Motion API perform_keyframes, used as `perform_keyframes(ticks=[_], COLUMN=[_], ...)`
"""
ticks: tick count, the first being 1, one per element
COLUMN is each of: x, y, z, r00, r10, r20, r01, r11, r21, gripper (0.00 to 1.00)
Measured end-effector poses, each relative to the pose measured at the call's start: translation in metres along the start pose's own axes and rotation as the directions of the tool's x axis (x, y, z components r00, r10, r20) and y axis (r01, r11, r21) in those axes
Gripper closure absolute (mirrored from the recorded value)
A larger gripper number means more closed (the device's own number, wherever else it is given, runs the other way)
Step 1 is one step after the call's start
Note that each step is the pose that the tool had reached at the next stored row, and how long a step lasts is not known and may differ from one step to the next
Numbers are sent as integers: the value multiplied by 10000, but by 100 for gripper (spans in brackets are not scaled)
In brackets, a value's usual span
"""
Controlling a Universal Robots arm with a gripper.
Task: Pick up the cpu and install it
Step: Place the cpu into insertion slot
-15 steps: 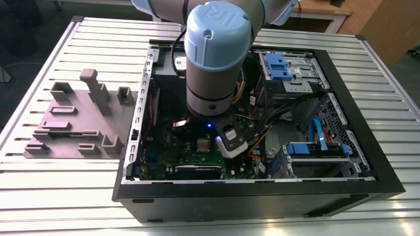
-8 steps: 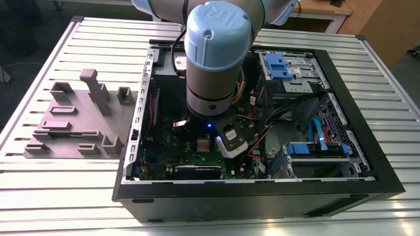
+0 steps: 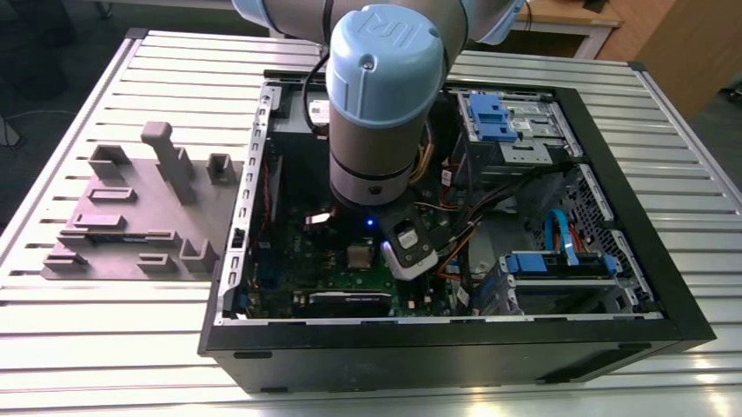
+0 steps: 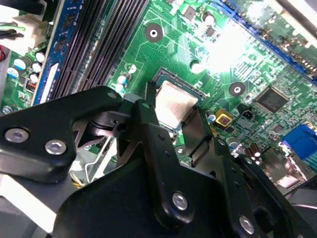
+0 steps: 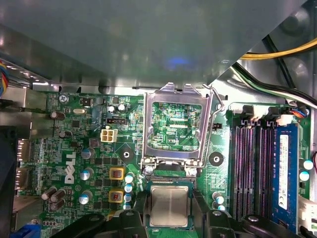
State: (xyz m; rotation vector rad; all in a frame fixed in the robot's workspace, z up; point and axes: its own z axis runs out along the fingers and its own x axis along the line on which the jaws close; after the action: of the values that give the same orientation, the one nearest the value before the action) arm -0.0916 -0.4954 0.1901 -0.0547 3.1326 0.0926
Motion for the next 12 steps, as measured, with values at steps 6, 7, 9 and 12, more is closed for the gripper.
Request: perform_keyframes(ticks=[6, 7, 9, 12], x=[-1, -3, -4, 2], y=[4, 3, 2, 2], z=[-45, -45, -44, -44], r00=[10000, 10000, 10000, 10000], r10=[1, 0, 1, 1], r20=[-12, -13, -13, -13], r01=[-1, 0, -1, -1], r11=[10000, 10000, 10000, 10000], r21=[-6, -3, -3, -3], gripper=[51, 51, 51, 51])
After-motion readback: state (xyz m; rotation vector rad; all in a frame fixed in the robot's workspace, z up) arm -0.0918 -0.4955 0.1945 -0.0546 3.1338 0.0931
